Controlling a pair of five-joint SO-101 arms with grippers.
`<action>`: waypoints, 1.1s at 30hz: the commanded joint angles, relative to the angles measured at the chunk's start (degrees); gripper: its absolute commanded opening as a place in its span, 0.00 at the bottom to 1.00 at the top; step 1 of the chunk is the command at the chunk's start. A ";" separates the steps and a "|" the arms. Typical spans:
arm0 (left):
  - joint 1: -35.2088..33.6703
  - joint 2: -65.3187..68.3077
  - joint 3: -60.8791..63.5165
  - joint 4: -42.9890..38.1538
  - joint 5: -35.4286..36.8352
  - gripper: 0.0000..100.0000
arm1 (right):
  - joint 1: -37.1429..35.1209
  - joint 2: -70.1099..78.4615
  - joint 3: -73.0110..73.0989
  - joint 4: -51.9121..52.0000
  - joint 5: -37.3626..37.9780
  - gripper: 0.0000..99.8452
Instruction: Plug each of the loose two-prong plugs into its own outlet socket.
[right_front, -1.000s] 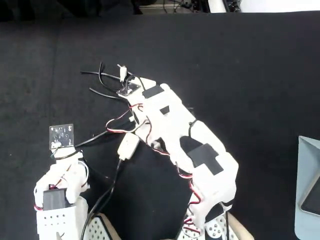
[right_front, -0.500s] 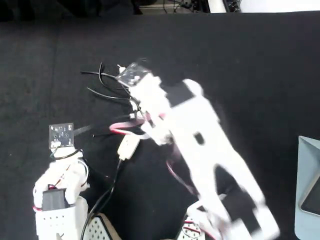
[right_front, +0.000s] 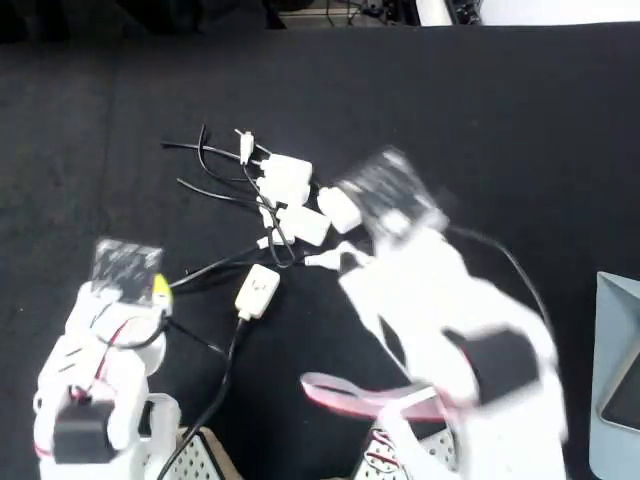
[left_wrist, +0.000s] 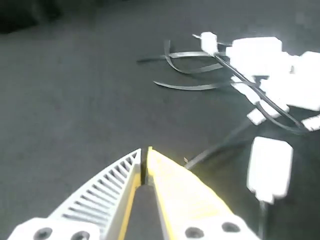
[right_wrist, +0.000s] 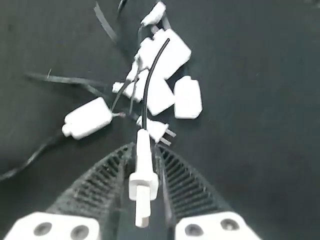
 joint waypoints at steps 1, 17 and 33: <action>4.44 15.65 -11.03 3.34 -0.35 0.10 | 1.58 -6.37 4.26 -4.04 -0.35 0.01; 8.04 36.66 -25.27 7.03 5.54 0.21 | 10.81 16.13 15.34 -9.41 11.60 0.01; 7.96 36.13 -9.54 -0.53 5.80 0.21 | 10.99 41.71 15.69 -12.66 15.56 0.01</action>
